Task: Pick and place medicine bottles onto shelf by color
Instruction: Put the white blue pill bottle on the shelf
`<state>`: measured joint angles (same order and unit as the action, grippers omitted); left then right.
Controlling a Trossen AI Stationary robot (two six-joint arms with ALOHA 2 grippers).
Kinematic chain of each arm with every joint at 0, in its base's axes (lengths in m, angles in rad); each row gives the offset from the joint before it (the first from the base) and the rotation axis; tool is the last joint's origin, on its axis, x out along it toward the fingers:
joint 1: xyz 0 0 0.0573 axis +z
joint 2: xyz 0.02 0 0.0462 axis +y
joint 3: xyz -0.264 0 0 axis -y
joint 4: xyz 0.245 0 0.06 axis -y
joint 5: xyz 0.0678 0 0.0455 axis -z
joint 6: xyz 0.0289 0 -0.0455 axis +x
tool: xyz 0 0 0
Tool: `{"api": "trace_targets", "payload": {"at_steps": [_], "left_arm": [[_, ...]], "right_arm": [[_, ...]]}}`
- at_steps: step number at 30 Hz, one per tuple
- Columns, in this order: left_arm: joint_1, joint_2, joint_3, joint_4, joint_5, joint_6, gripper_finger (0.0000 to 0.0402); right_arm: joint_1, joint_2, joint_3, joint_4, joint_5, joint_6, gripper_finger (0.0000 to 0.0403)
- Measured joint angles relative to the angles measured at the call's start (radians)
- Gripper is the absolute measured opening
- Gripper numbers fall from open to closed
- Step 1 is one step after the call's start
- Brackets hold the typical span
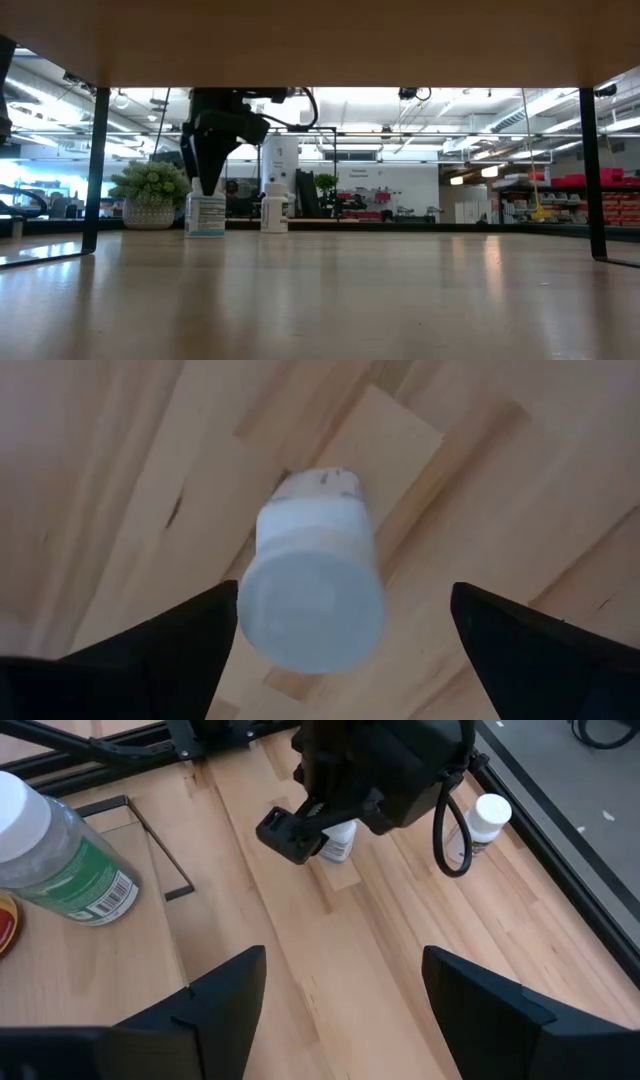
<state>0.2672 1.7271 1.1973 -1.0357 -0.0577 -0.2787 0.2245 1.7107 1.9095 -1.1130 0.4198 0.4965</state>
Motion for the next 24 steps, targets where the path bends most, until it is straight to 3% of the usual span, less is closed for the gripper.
{"api": "trace_targets", "payload": {"at_steps": [11, 24], "left_arm": [[-0.008, 0.000, 0.000, 0.000, -0.001, -0.006, 0.0358], [-0.010, 0.000, 0.000, -0.004, -0.001, -0.025, 0.0234]], "right_arm": [[0.000, 0.000, 0.000, 0.000, 0.000, -0.001, 0.0275], [-0.007, 0.000, 0.000, 0.001, 0.004, -0.007, 0.0275]]}}
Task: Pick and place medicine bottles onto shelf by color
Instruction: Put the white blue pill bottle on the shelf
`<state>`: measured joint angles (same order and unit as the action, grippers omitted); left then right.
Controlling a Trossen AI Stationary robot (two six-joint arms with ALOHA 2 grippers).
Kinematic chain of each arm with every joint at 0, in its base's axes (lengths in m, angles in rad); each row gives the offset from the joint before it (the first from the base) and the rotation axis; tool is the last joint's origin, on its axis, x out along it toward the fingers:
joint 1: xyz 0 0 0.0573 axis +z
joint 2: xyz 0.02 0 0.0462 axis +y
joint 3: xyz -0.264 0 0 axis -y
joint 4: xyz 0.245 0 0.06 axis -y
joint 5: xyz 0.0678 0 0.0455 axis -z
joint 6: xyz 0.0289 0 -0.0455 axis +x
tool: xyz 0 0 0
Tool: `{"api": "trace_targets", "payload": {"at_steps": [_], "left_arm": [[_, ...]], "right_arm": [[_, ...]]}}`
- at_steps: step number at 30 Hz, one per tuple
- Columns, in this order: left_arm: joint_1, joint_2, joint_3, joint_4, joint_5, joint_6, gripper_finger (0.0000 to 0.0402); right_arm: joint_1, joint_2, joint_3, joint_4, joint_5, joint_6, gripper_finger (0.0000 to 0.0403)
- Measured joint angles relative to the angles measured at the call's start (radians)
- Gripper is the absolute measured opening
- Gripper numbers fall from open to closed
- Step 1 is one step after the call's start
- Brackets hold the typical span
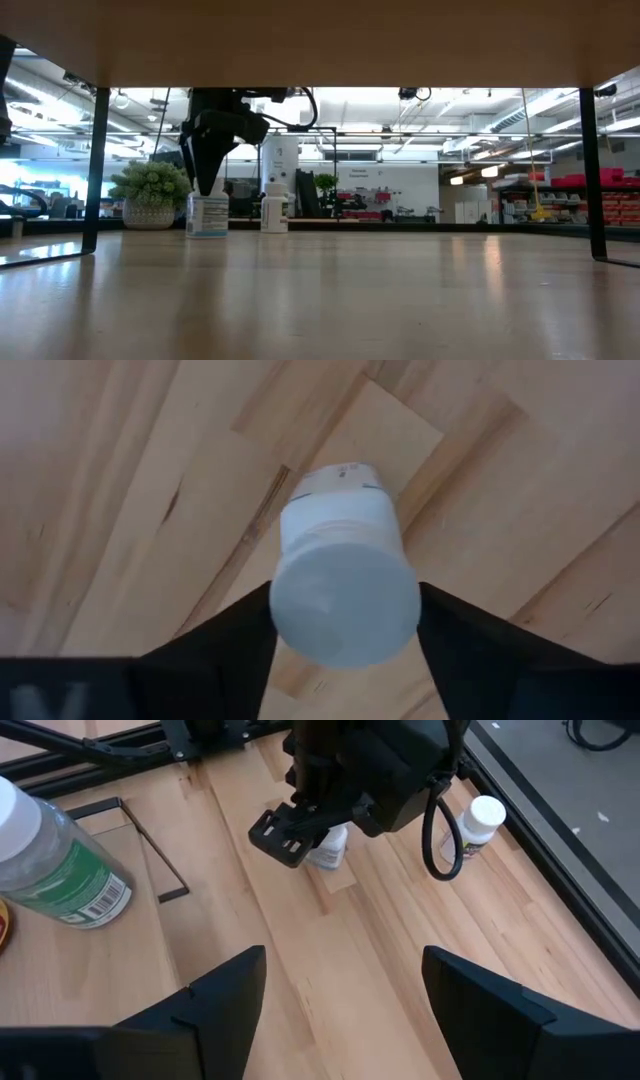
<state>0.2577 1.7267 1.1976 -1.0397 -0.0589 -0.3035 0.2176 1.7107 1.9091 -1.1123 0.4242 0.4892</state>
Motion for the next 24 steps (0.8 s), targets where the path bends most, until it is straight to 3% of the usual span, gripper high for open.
{"api": "trace_targets", "payload": {"at_steps": [5, 9, 24], "left_arm": [[0.000, -0.001, 0.000, 0.003, 0.000, -0.003, 0.0207], [0.000, -0.001, 0.001, 0.003, 0.002, -0.026, 0.0210], [0.000, -0.001, 0.001, 0.021, 0.027, -0.026, 0.0334]], "right_arm": [[0.000, 0.000, 0.000, 0.000, 0.001, 0.000, 0.0275], [0.000, 0.000, 0.000, 0.000, 0.001, 0.000, 0.0275], [0.000, 0.000, 0.000, 0.000, 0.002, -0.001, 0.0275]]}}
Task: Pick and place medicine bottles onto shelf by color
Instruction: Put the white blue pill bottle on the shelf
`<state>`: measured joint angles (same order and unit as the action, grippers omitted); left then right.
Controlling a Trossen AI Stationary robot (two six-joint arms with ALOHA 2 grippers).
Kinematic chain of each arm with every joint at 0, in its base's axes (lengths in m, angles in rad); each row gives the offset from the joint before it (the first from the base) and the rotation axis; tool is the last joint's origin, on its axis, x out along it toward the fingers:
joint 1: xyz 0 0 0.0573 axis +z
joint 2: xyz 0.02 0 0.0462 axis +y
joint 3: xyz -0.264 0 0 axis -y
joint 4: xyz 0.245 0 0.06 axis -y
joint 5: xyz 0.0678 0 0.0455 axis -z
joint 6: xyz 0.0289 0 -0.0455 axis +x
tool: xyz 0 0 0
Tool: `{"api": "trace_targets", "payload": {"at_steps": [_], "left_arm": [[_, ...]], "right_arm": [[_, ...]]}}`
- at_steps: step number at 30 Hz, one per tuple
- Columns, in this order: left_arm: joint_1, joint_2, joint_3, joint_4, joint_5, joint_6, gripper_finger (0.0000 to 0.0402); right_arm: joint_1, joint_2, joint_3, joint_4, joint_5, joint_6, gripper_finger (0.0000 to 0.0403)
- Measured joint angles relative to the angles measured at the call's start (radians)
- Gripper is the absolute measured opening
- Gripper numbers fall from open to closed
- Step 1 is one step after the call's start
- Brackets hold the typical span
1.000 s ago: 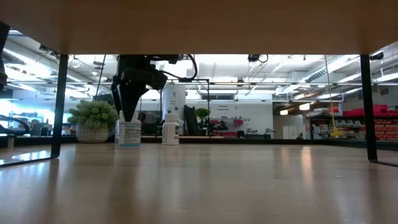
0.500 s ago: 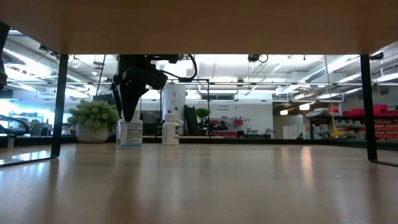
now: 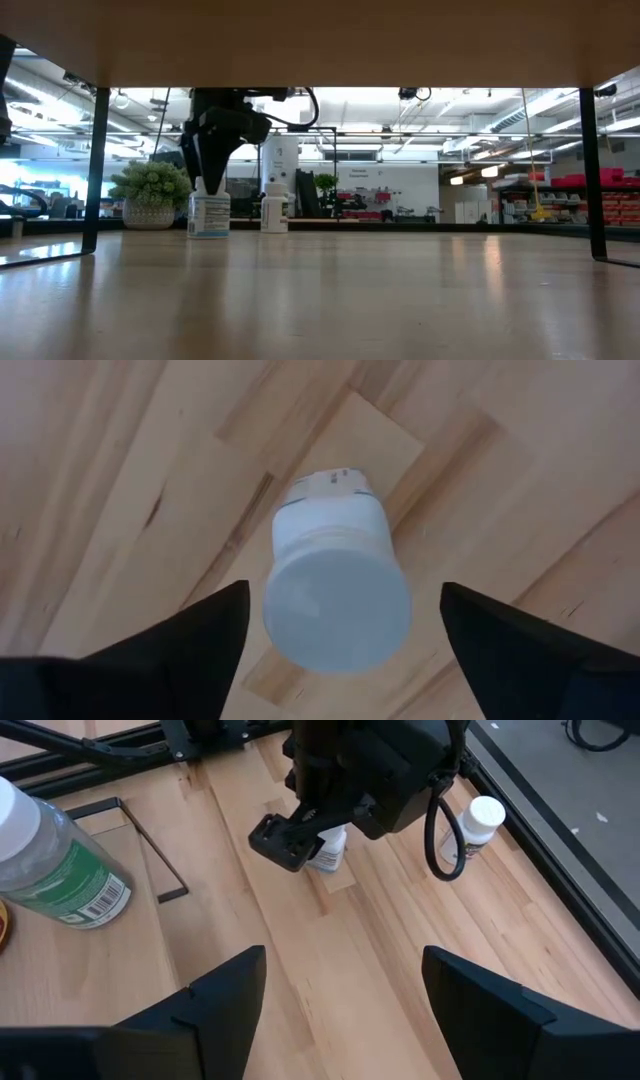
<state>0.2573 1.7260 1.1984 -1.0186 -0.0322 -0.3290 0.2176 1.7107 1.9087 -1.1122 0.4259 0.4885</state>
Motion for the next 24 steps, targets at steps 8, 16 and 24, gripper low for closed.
{"api": "trace_targets", "payload": {"at_steps": [8, 16, 24], "left_arm": [[-0.003, 0.000, 0.000, 0.043, 0.000, 0.020, 0.0326], [-0.016, 0.000, 0.000, 0.041, 0.000, 0.026, 0.0308], [-0.016, 0.000, 0.000, 0.040, -0.016, 0.027, 0.0267]], "right_arm": [[0.000, 0.000, 0.000, 0.000, 0.000, 0.000, 0.0275], [0.000, 0.000, 0.000, 0.000, 0.000, 0.000, 0.0275], [0.000, 0.000, 0.000, 0.000, 0.000, 0.000, 0.0275]]}}
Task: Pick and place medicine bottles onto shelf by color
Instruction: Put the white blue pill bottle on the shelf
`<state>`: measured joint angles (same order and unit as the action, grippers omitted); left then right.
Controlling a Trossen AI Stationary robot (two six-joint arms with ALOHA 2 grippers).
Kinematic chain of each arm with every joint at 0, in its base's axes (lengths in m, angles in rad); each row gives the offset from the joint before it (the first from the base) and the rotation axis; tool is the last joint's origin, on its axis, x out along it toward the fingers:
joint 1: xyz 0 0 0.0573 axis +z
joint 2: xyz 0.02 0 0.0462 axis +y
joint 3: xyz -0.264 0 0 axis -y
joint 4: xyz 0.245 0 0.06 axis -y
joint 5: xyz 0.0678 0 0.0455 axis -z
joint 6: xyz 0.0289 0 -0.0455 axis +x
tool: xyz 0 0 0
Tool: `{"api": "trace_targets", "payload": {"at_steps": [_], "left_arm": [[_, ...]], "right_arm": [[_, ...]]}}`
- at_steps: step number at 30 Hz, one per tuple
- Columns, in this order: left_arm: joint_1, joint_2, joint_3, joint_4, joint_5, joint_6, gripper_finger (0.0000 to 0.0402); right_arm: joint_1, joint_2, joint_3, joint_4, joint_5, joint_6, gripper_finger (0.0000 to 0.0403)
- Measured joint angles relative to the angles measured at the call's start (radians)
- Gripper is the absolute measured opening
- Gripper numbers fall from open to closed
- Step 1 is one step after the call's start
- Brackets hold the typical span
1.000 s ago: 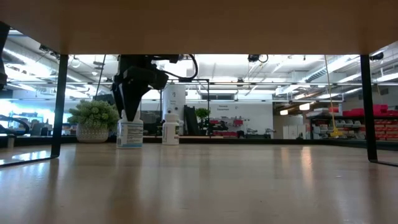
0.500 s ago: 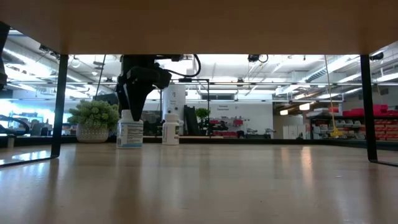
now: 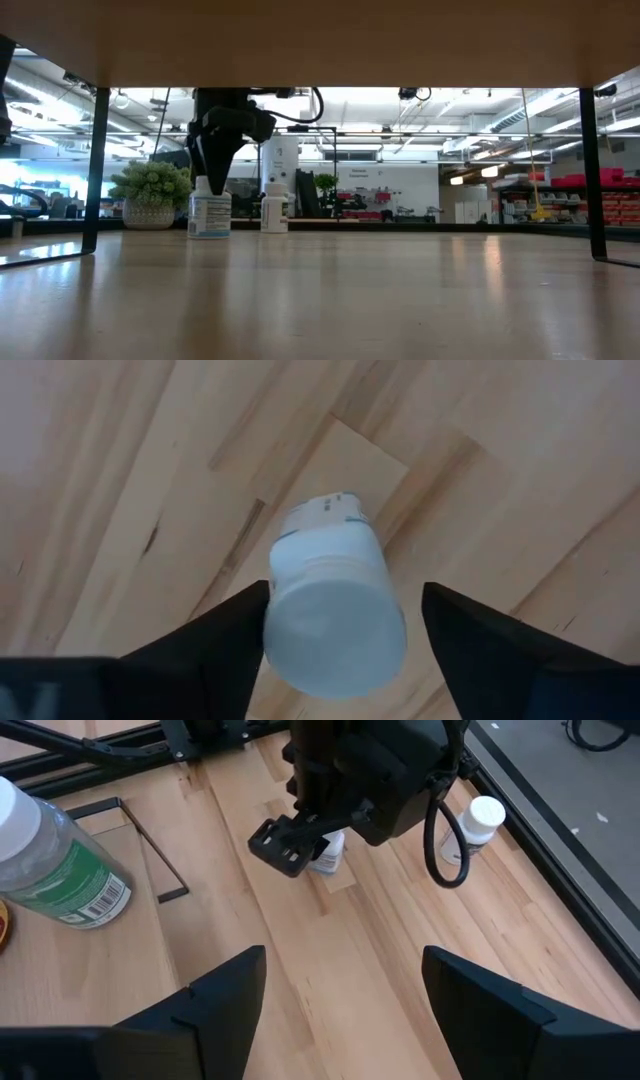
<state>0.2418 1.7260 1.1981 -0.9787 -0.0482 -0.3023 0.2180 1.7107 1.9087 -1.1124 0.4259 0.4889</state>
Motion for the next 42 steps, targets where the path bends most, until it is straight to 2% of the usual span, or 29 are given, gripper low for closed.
{"api": "trace_targets", "payload": {"at_steps": [10, 15, 20, 27, 31, 36, 42], "left_arm": [[0.000, 0.000, 0.000, -0.004, 0.000, 0.001, 0.0182], [0.000, -0.016, 0.020, -0.042, 0.001, 0.004, 0.0183], [0.000, -0.024, 0.140, -0.085, 0.001, 0.036, 0.0207], [-0.008, -0.025, 0.353, -0.167, 0.062, 0.079, 0.0179], [-0.035, -0.025, 0.469, -0.235, 0.064, 0.079, 0.0186], [-0.094, -0.025, 0.592, -0.307, 0.064, 0.061, 0.0201], [-0.192, -0.026, 0.703, -0.359, 0.066, 0.026, 0.0183]], "right_arm": [[0.000, 0.000, 0.000, 0.000, 0.000, 0.000, 0.0275], [0.000, 0.000, 0.000, 0.000, 0.000, 0.000, 0.0275], [0.000, 0.000, 0.000, 0.000, 0.000, 0.000, 0.0275], [0.000, 0.000, 0.000, 0.000, 0.000, 0.000, 0.0275], [0.000, 0.000, 0.000, -0.013, 0.000, 0.017, 0.0275], [0.003, 0.000, 0.000, -0.144, -0.002, 0.154, 0.0275], [0.042, 0.000, 0.000, -0.328, 0.001, 0.348, 0.0275]]}}
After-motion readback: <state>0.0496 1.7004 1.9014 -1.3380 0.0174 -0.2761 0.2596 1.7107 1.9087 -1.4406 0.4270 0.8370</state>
